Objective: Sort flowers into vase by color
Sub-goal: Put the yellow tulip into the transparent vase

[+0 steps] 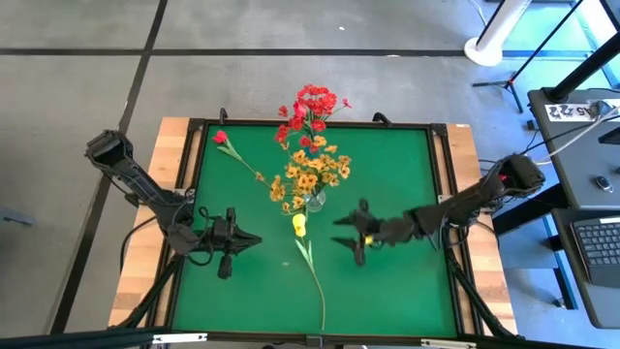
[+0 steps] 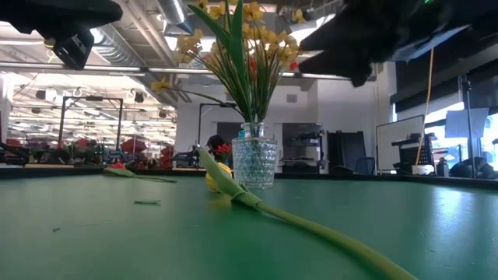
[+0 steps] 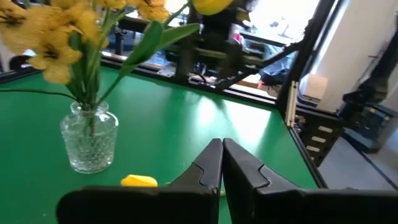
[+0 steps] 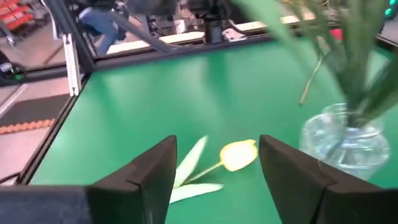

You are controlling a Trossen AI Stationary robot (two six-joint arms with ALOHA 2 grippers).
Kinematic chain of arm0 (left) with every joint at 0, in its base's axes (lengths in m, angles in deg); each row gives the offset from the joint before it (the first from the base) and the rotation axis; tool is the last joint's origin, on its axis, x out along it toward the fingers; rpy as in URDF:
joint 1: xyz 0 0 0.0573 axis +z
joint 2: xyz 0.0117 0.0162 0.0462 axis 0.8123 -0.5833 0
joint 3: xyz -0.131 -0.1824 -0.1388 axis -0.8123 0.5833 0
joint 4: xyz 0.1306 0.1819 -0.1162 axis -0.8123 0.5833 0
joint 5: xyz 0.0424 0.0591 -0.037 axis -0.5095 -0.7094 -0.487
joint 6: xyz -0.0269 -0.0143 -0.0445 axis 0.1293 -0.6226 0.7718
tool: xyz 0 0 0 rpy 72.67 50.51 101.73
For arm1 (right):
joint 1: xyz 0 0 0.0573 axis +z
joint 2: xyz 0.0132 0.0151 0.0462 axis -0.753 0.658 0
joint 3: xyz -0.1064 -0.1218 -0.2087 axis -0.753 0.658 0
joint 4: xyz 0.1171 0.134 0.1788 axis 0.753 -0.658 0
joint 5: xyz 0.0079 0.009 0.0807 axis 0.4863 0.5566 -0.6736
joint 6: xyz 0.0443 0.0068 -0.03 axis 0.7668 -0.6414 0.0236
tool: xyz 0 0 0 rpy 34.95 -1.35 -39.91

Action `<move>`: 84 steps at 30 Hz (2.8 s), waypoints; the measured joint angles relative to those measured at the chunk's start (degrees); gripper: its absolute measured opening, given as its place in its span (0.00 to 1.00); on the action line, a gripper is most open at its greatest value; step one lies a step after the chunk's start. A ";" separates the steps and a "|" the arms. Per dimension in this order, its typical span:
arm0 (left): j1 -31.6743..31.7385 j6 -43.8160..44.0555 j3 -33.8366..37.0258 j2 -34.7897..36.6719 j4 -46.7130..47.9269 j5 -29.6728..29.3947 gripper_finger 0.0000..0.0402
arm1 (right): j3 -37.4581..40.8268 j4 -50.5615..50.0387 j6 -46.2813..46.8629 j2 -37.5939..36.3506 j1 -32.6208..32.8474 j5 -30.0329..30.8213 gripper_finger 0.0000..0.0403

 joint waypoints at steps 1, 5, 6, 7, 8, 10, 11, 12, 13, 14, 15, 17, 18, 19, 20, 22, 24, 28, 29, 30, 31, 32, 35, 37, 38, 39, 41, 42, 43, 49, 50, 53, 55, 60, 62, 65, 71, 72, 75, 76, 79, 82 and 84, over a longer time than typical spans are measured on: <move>0.00 0.26 -0.01 0.00 0.02 -0.52 0.02 | -1.31 -0.27 0.00 1.40 2.09 2.17 0.55; 0.00 1.84 -0.04 0.00 0.87 -1.92 0.02 | -9.01 -0.66 0.05 9.01 7.53 7.86 0.55; 0.00 2.47 -0.04 0.00 0.99 -1.97 0.02 | -11.41 -1.29 0.12 11.34 8.26 8.38 0.55; 0.00 2.81 -0.04 0.00 1.15 -1.99 0.02 | -13.60 -2.14 0.44 13.57 8.69 8.58 0.55; 0.00 2.93 -0.04 0.00 1.19 -1.99 0.02 | -15.87 -3.93 1.10 15.89 8.92 8.84 0.55; -0.02 2.96 -0.04 0.00 1.15 -1.99 0.02 | -20.48 -7.32 4.21 20.58 8.77 8.59 0.55; -0.02 3.01 -0.04 0.00 1.17 -1.99 0.02 | -22.58 -9.68 6.84 22.91 8.71 8.01 0.55; -0.02 3.07 -0.04 0.00 1.17 -1.99 0.02 | -24.66 -12.46 9.36 24.86 8.65 7.13 0.55; -0.02 3.09 -0.04 0.00 1.21 -1.97 0.02 | -26.81 -14.90 12.03 26.86 8.30 6.60 0.55; -0.09 3.14 -0.04 0.00 1.34 -1.95 0.02 | -28.74 -17.06 14.46 28.56 8.14 5.93 0.55; -0.09 3.43 -0.04 0.00 1.44 -1.91 0.02 | -30.65 -19.91 16.80 29.98 8.14 5.02 0.55; -0.09 4.33 -0.04 -0.01 2.45 -1.88 0.02 | -33.97 -24.81 18.59 31.91 7.83 3.43 0.56; -0.09 4.43 -0.02 -0.05 2.64 -1.88 0.02 | -35.40 -26.92 19.31 32.60 7.86 3.28 0.56; -0.09 4.47 -0.04 -0.11 2.55 -1.83 0.02 | -36.57 -29.14 20.09 33.01 7.84 3.36 0.56; -0.09 4.53 -0.04 -0.13 2.57 -1.83 0.02 | -37.39 -31.09 21.18 33.35 7.84 3.98 0.56; -0.09 4.60 -0.04 -0.17 2.59 -1.75 0.02 | -38.48 -34.67 23.58 33.78 7.84 5.64 0.56; -0.09 4.60 -0.04 -0.17 2.57 -1.75 0.02 | -38.90 -38.53 26.41 33.84 7.63 6.62 0.56; -0.09 4.60 -0.04 -0.17 2.59 -1.75 0.02 | -38.98 -44.71 33.93 33.88 6.69 5.99 0.56; -0.09 4.60 -0.04 -0.17 2.59 -1.75 0.02 | -38.96 -45.15 35.24 33.90 6.32 4.95 0.56; -0.09 4.60 -0.04 -0.17 2.57 -1.75 0.02 | -38.96 -44.85 36.03 33.99 5.95 3.89 0.56; -0.09 4.60 -0.04 -0.17 2.57 -1.76 0.02 | -38.99 -43.78 36.24 34.31 5.64 2.85 0.56; -0.09 4.60 -0.04 -0.17 2.58 -1.75 0.02 | -39.00 -42.66 36.26 34.56 5.47 1.89 0.56; -0.09 4.60 -0.04 -0.17 2.59 -1.75 0.02 | -38.99 -40.13 36.26 35.46 5.19 0.83 0.56; -0.09 4.60 -0.04 -0.17 2.58 -1.76 0.02 | -39.02 -40.18 36.24 36.10 5.19 0.25 0.56; -0.09 4.60 -0.04 -0.15 2.60 -1.78 0.02 | -38.98 -40.10 36.26 36.76 5.19 -0.05 0.56; -0.09 4.60 -0.04 -0.17 2.78 -1.73 0.02 | -39.00 -39.64 36.27 37.40 5.19 -0.40 0.56; -0.09 4.68 -0.04 -0.17 3.01 -1.77 0.02 | -39.01 -39.79 36.24 38.23 5.20 -0.34 0.56; -0.09 5.31 -0.06 -0.17 3.26 -1.75 0.02 | -39.08 -39.55 36.29 38.54 5.21 -0.64 0.56; -0.07 5.74 -0.07 -0.17 3.76 -1.76 0.02 | -39.12 -39.59 36.36 38.79 5.19 -0.56 0.56; -0.08 7.12 -0.04 -0.20 4.58 -1.75 0.02 | -39.34 -44.69 35.21 38.64 5.18 -0.72 0.48; -0.07 7.18 -0.04 -0.20 4.56 -1.77 0.02 | -39.30 -46.37 34.57 38.36 5.15 -0.91 0.45; -0.07 7.20 -0.04 -0.20 4.72 -1.76 0.02 | -39.26 -50.34 33.26 37.45 4.66 -2.98 0.32; -0.08 7.20 -0.04 -0.20 4.74 -1.77 0.02 | -39.26 -52.93 32.98 36.82 4.03 -4.92 0.22; -0.09 7.20 -0.04 -0.20 4.93 -1.75 0.02 | -39.08 -55.66 28.32 35.04 3.35 -8.66 0.03; -0.07 7.20 -0.04 -0.20 5.03 -1.78 0.02 | -38.81 -56.39 26.78 33.88 3.47 -8.21 0.04; -0.08 7.38 -0.04 -0.20 5.15 -1.76 0.02 | -38.58 -56.91 24.77 31.14 4.62 -5.39 0.03; -0.07 7.42 -0.04 -0.17 5.16 -1.75 0.02 | -38.82 -55.65 21.76 24.28 10.20 7.54 0.01; -0.07 7.41 -0.04 -0.17 5.15 -1.76 0.02 | -38.80 -55.65 21.15 23.23 11.36 10.11 0.01; -0.07 7.42 -0.04 -0.17 5.14 -1.77 0.02 | -38.84 -53.58 19.50 20.42 14.83 20.61 0.01; -0.07 7.41 -0.04 -0.17 5.13 -1.77 0.02 | -38.81 -52.96 19.14 19.88 15.88 24.74 0.01; -0.07 7.40 -0.04 -0.17 5.09 -1.77 0.02 | -38.76 -50.32 17.45 19.59 18.37 38.28 0.01; -0.07 7.24 -0.04 -0.17 4.93 -1.79 0.02 | -38.01 -49.10 16.85 19.61 18.92 49.05 0.00; -0.07 7.14 -0.04 -0.17 4.91 -1.87 0.02 | -35.63 -47.22 16.86 19.37 17.88 49.86 0.00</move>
